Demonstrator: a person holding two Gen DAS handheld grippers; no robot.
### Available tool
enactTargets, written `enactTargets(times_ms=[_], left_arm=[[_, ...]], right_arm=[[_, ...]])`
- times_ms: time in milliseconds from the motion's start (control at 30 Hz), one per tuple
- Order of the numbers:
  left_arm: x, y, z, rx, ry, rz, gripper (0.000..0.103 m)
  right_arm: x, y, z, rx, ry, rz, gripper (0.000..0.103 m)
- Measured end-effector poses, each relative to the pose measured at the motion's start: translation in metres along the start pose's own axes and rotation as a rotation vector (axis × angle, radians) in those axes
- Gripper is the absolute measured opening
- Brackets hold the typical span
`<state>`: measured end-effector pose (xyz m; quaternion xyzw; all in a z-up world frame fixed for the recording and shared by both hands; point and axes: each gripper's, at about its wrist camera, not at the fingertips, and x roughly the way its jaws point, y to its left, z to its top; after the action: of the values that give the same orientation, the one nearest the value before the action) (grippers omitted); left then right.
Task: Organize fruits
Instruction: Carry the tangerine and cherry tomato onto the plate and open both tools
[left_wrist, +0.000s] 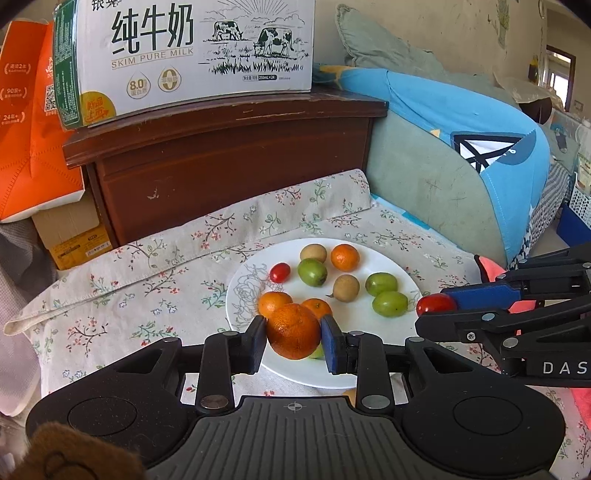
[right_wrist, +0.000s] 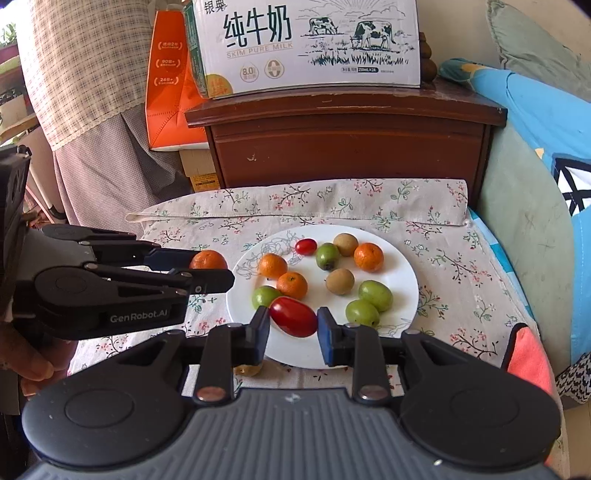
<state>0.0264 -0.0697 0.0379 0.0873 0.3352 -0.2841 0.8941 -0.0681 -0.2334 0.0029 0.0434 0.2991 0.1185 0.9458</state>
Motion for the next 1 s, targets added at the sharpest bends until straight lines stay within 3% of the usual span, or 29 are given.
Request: enactTargets(times_ms=[633,1000], left_arm=[[0.050,0.017,0.007,-0.048,0.108,0.002,0.029],[0.062,0.014,0.015,-0.071,0.103,-0.030,0.029]], right_arm=[[0.045,-0.016,0.007,0.053,0.061,-0.001,0.028],[0.062,-0.028,0.009,0.112,0.066,-0.009,0.029]])
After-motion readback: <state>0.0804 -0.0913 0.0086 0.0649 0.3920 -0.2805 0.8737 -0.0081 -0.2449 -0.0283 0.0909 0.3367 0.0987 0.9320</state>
